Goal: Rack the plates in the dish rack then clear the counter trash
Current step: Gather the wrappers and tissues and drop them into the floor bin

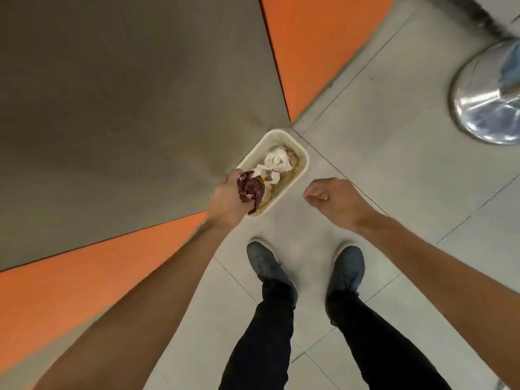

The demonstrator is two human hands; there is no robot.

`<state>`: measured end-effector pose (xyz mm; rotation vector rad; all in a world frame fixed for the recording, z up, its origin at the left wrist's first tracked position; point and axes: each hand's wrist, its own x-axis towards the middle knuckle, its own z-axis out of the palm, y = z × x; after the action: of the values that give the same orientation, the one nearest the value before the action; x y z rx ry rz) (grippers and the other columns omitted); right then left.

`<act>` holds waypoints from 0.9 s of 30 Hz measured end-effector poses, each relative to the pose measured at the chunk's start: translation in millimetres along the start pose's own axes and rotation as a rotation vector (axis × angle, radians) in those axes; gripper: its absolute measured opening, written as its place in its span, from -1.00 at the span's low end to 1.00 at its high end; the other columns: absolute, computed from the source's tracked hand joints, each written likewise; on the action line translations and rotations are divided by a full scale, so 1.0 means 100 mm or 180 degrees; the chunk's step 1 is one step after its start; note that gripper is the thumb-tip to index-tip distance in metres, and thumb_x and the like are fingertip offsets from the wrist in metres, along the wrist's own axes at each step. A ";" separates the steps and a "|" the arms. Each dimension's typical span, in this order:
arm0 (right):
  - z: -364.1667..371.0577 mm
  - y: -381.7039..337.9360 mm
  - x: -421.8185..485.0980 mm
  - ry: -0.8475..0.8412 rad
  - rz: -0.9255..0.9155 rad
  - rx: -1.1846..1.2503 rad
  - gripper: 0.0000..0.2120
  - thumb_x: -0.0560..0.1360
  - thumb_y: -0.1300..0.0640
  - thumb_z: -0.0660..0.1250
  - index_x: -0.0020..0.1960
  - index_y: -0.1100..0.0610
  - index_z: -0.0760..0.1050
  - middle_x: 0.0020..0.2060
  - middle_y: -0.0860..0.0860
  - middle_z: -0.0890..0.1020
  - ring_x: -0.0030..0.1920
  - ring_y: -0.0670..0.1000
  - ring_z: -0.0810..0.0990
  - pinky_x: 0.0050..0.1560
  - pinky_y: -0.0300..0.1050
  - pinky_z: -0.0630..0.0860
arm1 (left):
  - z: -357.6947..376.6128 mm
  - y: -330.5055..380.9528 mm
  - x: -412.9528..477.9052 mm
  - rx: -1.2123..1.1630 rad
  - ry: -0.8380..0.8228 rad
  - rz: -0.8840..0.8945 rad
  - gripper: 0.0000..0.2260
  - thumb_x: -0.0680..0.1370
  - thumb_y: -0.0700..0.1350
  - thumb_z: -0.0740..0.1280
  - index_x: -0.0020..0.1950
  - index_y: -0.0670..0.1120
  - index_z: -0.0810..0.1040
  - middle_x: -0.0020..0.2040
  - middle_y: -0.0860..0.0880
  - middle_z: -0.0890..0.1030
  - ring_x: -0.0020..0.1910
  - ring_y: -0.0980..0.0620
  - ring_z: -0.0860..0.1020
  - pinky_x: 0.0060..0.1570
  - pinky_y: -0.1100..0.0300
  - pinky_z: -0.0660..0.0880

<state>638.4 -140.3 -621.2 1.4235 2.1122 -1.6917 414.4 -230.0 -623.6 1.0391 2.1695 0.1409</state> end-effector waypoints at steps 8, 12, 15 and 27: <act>0.63 0.89 0.47 -0.0148 0.0061 0.0080 -0.87 0.54 0.22 0.30 -0.06 0.13 0.63 -0.14 -0.04 0.67 -0.11 -0.07 0.60 -0.13 -0.48 0.41 | 1.00 -0.59 1.03 0.1774 -0.0696 0.0583 -0.49 0.42 -0.23 0.40 0.33 -0.06 0.33 0.29 -0.12 0.42 0.03 -0.21 0.56 -0.05 -0.08 0.56; 0.76 1.15 0.69 -0.0141 0.0117 0.0139 -0.87 0.56 0.19 0.30 -0.06 0.08 0.63 -0.15 -0.09 0.64 -0.14 -0.22 0.56 -0.14 -0.56 0.39 | 1.41 -0.76 1.31 0.1975 -0.0646 0.0459 -0.41 0.43 -0.30 0.39 0.40 -0.04 0.30 0.29 -0.14 0.41 0.02 -0.18 0.58 -0.14 -0.04 0.58; 0.82 1.26 0.82 -0.0095 0.0143 0.0205 -0.87 0.57 0.17 0.30 -0.07 0.07 0.62 -0.15 -0.10 0.64 -0.13 -0.29 0.55 -0.13 -0.56 0.39 | 1.67 -0.89 1.42 0.1679 -0.0697 0.0466 -0.42 0.44 -0.33 0.36 0.42 -0.05 0.31 0.27 -0.15 0.41 0.08 -0.20 0.55 -0.07 -0.01 0.55; 0.77 1.08 0.78 -0.0005 0.0345 0.0245 -0.86 0.57 0.18 0.29 -0.04 0.05 0.62 -0.08 -0.07 0.66 -0.11 -0.17 0.58 -0.20 -0.56 0.37 | 1.43 -0.93 1.38 0.1337 -0.1044 0.0599 -0.26 0.46 -0.14 0.41 0.57 -0.02 0.15 0.47 -0.09 0.35 0.52 -0.15 0.17 0.40 -0.02 0.31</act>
<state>633.6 -160.7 -773.4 1.5266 1.9504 -1.7503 389.2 -221.7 -841.3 1.3913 1.8375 -0.3905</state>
